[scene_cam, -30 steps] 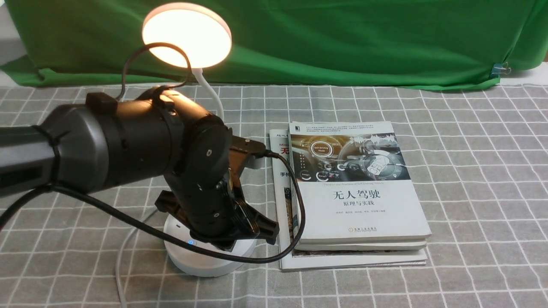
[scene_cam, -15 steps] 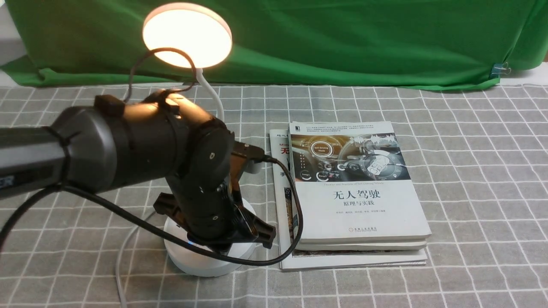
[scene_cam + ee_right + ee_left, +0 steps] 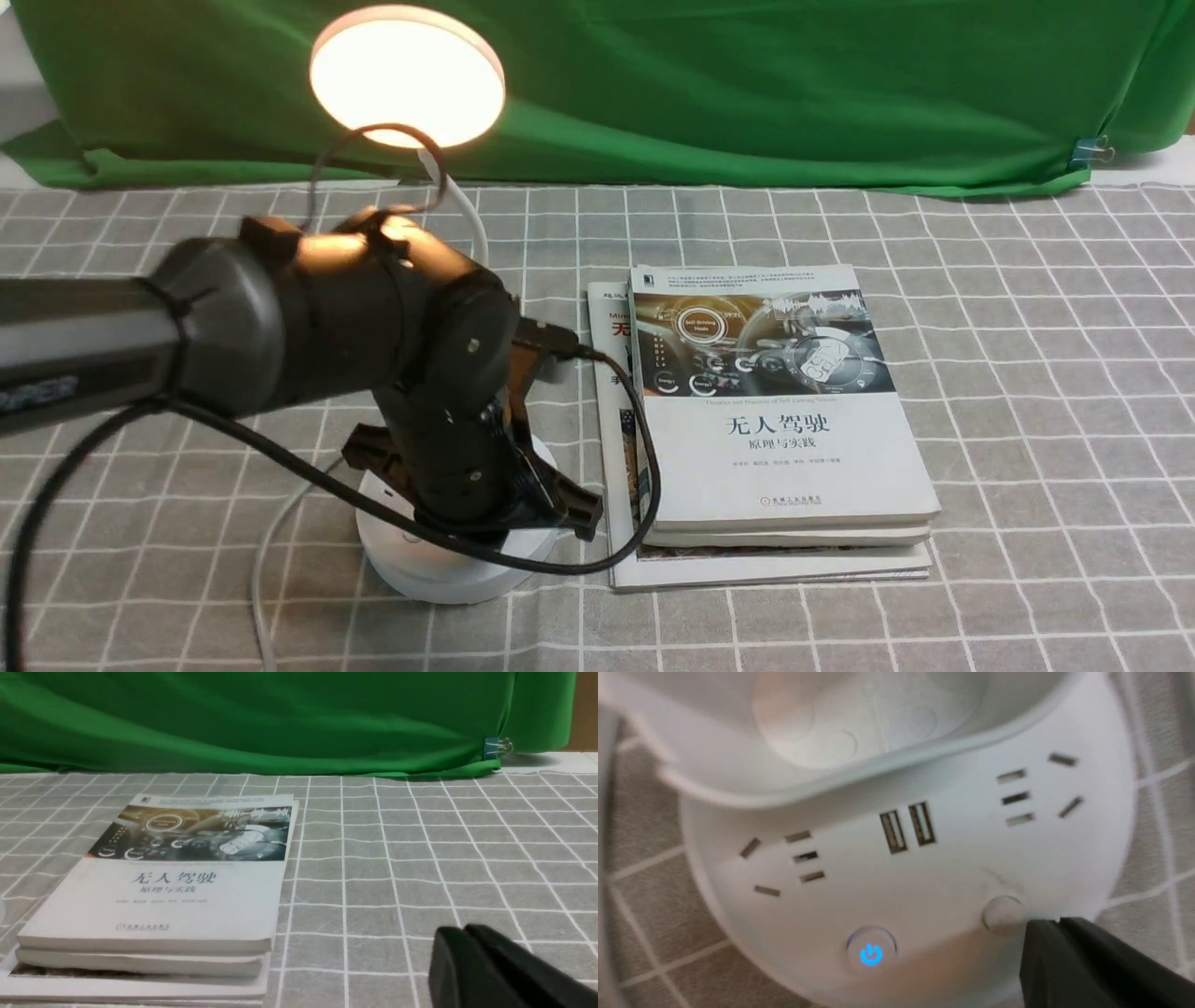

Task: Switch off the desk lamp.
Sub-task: Use the left arm to press the button switch on the lamp holder

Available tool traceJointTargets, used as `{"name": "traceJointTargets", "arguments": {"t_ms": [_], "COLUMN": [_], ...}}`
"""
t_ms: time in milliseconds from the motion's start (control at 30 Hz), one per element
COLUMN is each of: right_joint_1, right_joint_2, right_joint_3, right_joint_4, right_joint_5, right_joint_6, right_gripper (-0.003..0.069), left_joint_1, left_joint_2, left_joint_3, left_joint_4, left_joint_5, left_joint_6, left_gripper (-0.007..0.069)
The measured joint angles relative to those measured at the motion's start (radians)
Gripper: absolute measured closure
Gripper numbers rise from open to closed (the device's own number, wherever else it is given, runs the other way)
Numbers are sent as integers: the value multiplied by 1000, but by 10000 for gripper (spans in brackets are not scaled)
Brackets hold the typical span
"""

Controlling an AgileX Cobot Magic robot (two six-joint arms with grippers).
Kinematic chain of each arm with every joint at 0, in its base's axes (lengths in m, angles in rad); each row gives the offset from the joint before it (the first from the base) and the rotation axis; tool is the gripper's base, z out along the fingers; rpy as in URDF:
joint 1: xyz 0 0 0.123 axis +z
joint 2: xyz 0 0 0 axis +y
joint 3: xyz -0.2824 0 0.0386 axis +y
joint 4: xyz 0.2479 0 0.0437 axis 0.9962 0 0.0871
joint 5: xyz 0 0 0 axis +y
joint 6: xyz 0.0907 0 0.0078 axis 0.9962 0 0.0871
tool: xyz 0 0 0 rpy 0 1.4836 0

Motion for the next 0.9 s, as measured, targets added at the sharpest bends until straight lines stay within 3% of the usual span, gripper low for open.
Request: {"name": "traceJointTargets", "arguments": {"t_ms": [600, 900], "right_joint_1": [0, 0], "right_joint_2": [0, 0], "right_joint_3": [0, 0], "right_joint_4": [0, 0], "right_joint_5": [0, 0], "right_joint_6": [0, 0], "right_gripper": [622, 622], "left_joint_1": [3, 9], "left_joint_2": [68, -33], "left_joint_3": [-12, -1], "left_joint_4": [7, 8], "left_joint_5": [-15, 1], "left_joint_6": [-2, -1], "left_gripper": [624, 624]}}
